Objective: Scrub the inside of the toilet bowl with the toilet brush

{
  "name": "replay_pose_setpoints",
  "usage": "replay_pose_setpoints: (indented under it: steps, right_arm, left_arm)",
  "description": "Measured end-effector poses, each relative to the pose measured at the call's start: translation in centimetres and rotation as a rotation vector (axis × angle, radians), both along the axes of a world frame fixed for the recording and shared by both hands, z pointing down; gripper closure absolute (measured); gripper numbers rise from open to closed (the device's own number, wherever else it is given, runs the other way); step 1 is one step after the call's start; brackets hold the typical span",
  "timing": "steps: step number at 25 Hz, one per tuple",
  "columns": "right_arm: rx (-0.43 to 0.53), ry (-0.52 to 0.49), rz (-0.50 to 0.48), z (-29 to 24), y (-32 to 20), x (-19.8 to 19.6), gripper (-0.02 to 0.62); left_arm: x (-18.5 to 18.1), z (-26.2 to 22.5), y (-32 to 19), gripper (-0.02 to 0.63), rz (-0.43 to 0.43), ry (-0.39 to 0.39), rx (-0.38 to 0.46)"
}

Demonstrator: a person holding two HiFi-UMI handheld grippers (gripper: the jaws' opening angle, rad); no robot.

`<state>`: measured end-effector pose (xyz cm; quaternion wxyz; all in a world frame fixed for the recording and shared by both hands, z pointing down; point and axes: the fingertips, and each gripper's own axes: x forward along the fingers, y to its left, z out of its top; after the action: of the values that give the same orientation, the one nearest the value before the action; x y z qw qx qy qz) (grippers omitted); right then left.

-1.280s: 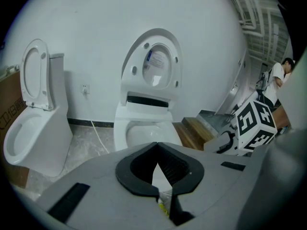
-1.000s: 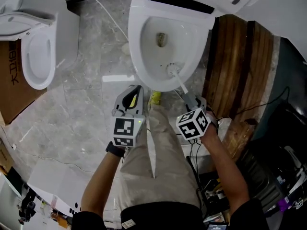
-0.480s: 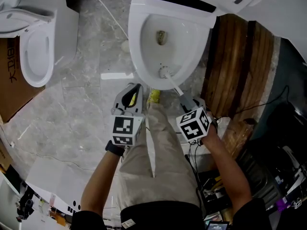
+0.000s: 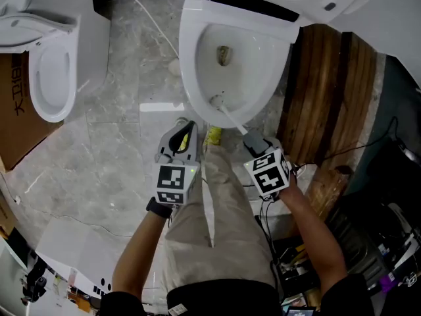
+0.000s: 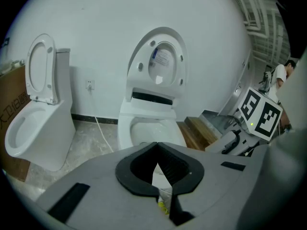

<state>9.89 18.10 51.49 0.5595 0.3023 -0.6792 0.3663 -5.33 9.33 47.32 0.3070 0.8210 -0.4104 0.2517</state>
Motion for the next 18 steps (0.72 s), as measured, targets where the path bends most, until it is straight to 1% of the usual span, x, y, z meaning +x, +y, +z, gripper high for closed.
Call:
replay_pose_setpoints:
  steps: [4,6,10,11,14,18]
  right_arm:
    - [-0.005,-0.051,0.054,0.5,-1.0,-0.4,0.431]
    - [-0.001,-0.072,0.062,0.7,-2.1,-0.8,0.431]
    - [0.027,-0.074,0.05,1.1,-4.5,-2.0,0.431]
    - [0.033,-0.079,0.052,1.3,-5.2,-2.4,0.431]
    - [0.046,-0.096,0.063,1.7,-7.5,-2.6,0.431]
    - [0.065,-0.107,0.073,1.8,-10.3,-2.8,0.431]
  left_arm:
    - [0.1,-0.1,-0.3,0.589,0.0,0.002,0.004]
    - [0.3,0.0,-0.5,0.589,0.0,-0.004,0.013]
    - [0.5,-0.2,-0.3,0.589,0.066,-0.052,0.069]
    - [0.3,-0.3,-0.3,0.589,0.068,-0.055,0.073]
    - [0.2,-0.4,-0.3,0.589,0.038,-0.042,0.07]
    - [0.3,-0.5,-0.6,0.589,0.03,-0.034,0.072]
